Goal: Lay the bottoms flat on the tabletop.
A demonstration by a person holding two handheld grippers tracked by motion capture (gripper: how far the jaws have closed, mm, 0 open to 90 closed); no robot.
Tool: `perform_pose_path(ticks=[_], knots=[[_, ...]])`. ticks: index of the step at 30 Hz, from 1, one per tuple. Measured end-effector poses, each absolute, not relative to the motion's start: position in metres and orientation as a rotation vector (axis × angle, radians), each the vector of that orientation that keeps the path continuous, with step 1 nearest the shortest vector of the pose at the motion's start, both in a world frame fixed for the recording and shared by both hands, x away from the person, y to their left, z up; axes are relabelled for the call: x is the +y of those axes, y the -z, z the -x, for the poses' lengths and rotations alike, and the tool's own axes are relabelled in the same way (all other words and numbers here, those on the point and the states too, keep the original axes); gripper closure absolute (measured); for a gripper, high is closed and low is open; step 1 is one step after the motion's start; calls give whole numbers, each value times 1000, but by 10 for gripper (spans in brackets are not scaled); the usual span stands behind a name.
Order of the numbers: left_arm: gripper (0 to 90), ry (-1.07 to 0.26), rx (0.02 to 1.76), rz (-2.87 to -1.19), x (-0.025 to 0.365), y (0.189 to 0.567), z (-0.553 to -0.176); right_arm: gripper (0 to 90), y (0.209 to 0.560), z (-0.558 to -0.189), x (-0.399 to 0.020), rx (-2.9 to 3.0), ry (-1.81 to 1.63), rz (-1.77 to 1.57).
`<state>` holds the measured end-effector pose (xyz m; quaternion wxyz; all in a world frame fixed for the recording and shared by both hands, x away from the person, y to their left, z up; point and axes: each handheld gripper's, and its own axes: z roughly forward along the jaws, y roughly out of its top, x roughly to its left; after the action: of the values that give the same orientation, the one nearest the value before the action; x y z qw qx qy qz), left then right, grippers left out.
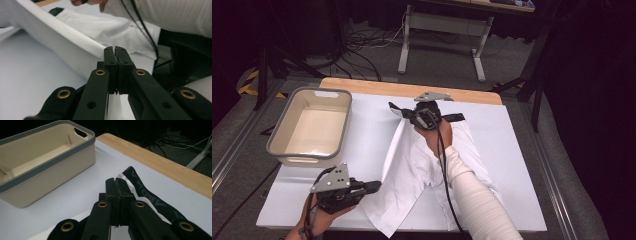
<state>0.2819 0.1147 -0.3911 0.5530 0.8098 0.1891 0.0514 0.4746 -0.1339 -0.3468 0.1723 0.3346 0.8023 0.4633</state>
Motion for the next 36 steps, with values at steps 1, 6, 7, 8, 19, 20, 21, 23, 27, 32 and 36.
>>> perform_pose_path(ticks=[1, 6, 7, 8, 19, 20, 21, 23, 27, 32, 36], knots=[[881, -111, 439, -1914, 108, 390, -282, 900, 344, -473, -140, 2271, -1321, -951], [879, -80, 349, -1972, 61, 382, -283, 900, 335, -462, -174, 2230, -1336, -949], [878, -76, 332, -1990, 49, 381, -284, 900, 334, -460, -179, 2219, -1335, -949], [877, -71, 318, -2000, 42, 380, -285, 900, 333, -457, -188, 2200, -1337, -954], [878, -20, 188, -2116, -53, 392, -309, 899, 348, -454, -277, 2106, -1275, -1124], [878, -17, 188, -2121, -63, 394, -313, 899, 351, -455, -282, 2101, -1267, -1141], [878, -14, 188, -2134, -70, 396, -316, 899, 354, -457, -290, 2094, -1248, -1167], [878, -1, 189, -2145, -83, 400, -321, 899, 359, -460, -299, 2086, -1222, -1194], [878, 6, 170, -2159, -105, 405, -327, 899, 369, -469, -317, 2077, -1160, -1253], [872, -12, 167, -2182, -125, 413, -333, 898, 386, -478, -330, 2070, -1086, -1325], [813, -27, 177, -2184, -130, 417, -336, 893, 404, -484, -340, 2045, -1046, -1401]])
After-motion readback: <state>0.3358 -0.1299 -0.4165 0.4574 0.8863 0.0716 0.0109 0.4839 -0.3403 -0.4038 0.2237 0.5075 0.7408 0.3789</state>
